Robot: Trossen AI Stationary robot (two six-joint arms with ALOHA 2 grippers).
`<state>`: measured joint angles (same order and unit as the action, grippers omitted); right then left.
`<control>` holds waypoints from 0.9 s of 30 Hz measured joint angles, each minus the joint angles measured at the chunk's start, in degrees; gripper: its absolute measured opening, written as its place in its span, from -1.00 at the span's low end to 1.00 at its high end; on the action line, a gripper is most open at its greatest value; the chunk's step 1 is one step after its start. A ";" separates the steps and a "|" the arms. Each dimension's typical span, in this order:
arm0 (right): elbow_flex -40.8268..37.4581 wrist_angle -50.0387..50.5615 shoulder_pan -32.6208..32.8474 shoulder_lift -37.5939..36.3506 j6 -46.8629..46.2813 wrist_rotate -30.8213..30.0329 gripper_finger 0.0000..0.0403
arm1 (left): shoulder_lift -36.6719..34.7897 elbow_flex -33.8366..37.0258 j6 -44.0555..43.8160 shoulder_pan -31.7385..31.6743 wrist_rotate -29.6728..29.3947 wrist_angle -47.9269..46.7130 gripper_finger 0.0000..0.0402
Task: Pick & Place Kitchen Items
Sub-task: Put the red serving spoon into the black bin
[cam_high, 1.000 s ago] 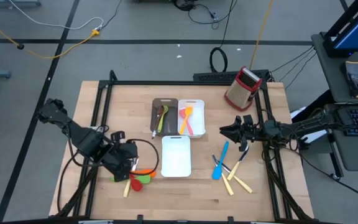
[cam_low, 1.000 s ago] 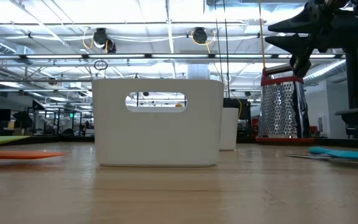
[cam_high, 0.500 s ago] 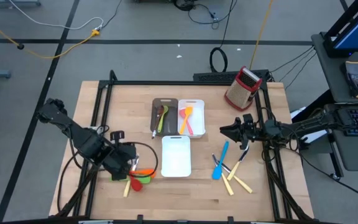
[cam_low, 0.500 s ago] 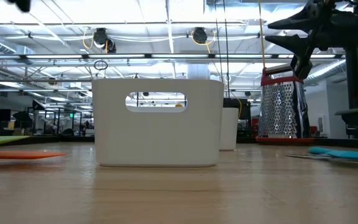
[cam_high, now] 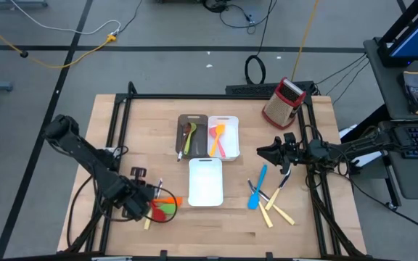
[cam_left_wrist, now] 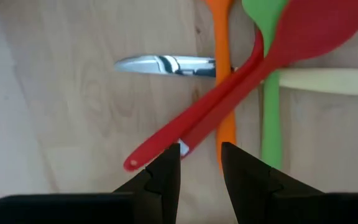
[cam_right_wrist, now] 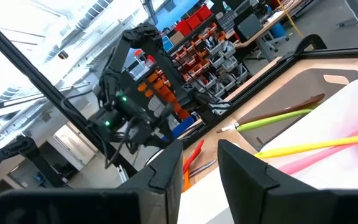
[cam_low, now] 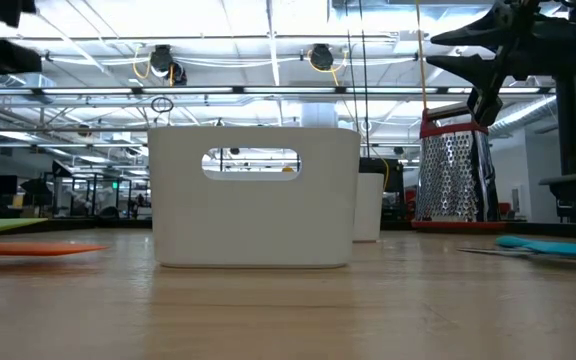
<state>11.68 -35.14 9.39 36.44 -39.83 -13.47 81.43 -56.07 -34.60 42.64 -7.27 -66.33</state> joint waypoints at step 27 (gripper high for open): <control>0.00 3.54 0.11 3.58 25.55 0.01 -0.54 | 0.00 2.55 1.55 1.72 -0.35 7.07 -0.41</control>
<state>11.68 -31.59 9.50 40.02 -14.28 -13.47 81.43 -53.52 -33.05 44.36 -7.62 -59.26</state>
